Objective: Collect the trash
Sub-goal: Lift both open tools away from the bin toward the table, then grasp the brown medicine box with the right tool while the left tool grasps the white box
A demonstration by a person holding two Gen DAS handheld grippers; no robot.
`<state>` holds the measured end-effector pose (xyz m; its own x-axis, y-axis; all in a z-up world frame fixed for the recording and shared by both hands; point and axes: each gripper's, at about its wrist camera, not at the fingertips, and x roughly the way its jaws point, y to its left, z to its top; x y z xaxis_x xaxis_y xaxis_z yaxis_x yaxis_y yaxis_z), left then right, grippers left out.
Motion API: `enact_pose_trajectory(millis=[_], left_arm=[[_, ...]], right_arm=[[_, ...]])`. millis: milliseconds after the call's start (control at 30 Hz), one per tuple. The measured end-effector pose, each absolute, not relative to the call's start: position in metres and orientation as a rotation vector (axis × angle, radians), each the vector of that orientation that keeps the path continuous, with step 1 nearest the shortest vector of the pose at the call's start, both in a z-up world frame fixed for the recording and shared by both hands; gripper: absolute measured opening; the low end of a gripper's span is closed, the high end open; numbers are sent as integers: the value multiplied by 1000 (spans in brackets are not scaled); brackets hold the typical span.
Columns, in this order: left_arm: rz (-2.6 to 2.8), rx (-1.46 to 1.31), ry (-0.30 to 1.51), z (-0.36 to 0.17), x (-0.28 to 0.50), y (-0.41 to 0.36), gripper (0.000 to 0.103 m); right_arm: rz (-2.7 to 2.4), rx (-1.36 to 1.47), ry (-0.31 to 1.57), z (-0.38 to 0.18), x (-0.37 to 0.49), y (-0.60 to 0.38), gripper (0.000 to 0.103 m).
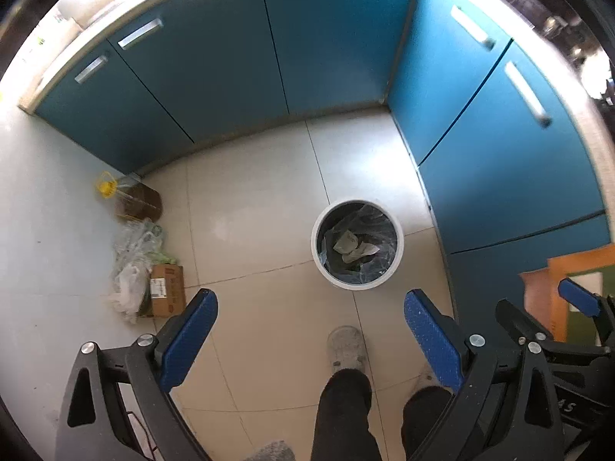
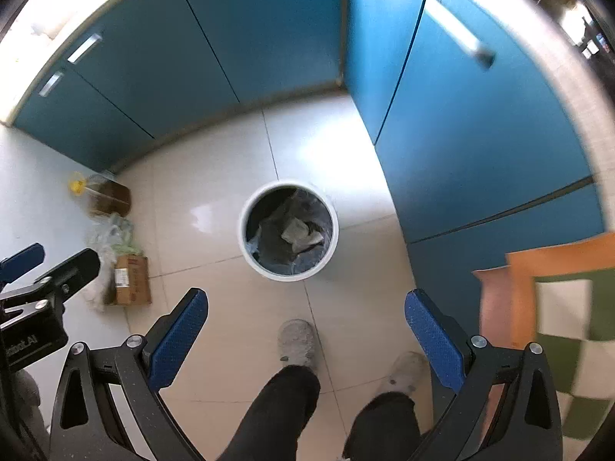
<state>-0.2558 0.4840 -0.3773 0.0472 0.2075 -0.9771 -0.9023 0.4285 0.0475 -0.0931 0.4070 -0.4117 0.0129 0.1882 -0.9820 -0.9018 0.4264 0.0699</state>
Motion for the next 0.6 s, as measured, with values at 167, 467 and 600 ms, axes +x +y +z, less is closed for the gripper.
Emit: enact_pose_trajectory(millis=[167,467,600], left_arm=[[1028,-703,1221,-318,-258,462,99],[910,-505,1164,-245,-120,421,99],[781,-424,1180,-241,-14,385,99]], right_arm=[[1036,-597,1296,-339,-76,380,103],[741,-244,1282,-258,103,270,103],[478,-187,1259,-270,220,194,103]])
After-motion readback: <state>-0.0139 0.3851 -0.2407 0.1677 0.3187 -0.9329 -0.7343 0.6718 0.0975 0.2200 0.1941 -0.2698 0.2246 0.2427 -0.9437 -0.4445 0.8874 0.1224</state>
